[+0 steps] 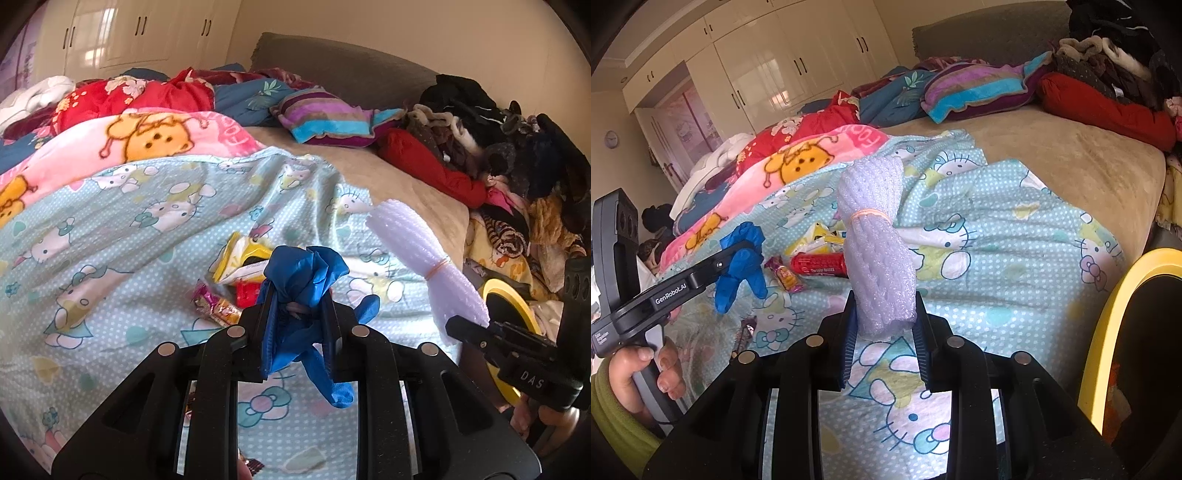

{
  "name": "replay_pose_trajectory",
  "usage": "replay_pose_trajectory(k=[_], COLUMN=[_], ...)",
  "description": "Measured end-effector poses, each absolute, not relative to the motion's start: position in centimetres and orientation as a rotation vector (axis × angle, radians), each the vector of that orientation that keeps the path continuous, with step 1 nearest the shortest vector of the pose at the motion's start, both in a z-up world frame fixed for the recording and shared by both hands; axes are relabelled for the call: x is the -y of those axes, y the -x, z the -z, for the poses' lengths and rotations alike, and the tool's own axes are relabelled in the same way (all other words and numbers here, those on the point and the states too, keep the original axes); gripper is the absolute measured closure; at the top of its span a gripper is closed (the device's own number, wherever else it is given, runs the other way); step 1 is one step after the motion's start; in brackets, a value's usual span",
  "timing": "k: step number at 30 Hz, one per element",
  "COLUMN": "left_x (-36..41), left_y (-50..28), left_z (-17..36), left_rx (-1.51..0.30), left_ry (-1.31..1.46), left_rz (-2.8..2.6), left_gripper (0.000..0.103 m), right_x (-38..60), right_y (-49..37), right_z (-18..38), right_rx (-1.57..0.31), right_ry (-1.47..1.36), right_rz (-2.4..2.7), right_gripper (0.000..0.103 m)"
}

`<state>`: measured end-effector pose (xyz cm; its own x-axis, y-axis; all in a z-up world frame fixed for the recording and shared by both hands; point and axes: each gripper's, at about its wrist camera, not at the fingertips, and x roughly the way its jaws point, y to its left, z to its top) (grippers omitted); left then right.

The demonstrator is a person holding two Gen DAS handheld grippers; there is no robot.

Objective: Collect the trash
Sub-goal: 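Carry the blue glove and white foam net over the bin with both tools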

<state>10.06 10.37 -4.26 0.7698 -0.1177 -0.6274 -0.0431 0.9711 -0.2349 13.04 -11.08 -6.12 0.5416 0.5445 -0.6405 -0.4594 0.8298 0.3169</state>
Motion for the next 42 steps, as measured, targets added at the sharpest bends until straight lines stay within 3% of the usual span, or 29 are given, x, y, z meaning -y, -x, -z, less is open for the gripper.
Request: replay_pose_trajectory(k=[42], left_x=[-0.7], left_y=[-10.0], left_z=[-0.6], left_rx=[-0.592], left_ry=[0.167], left_rz=[0.171], left_gripper=[0.088], right_x=[19.3], right_y=[-9.4], right_z=[3.4], right_rx=[-0.718], right_ry=[-0.169], right_rz=[-0.503], right_gripper=[0.076])
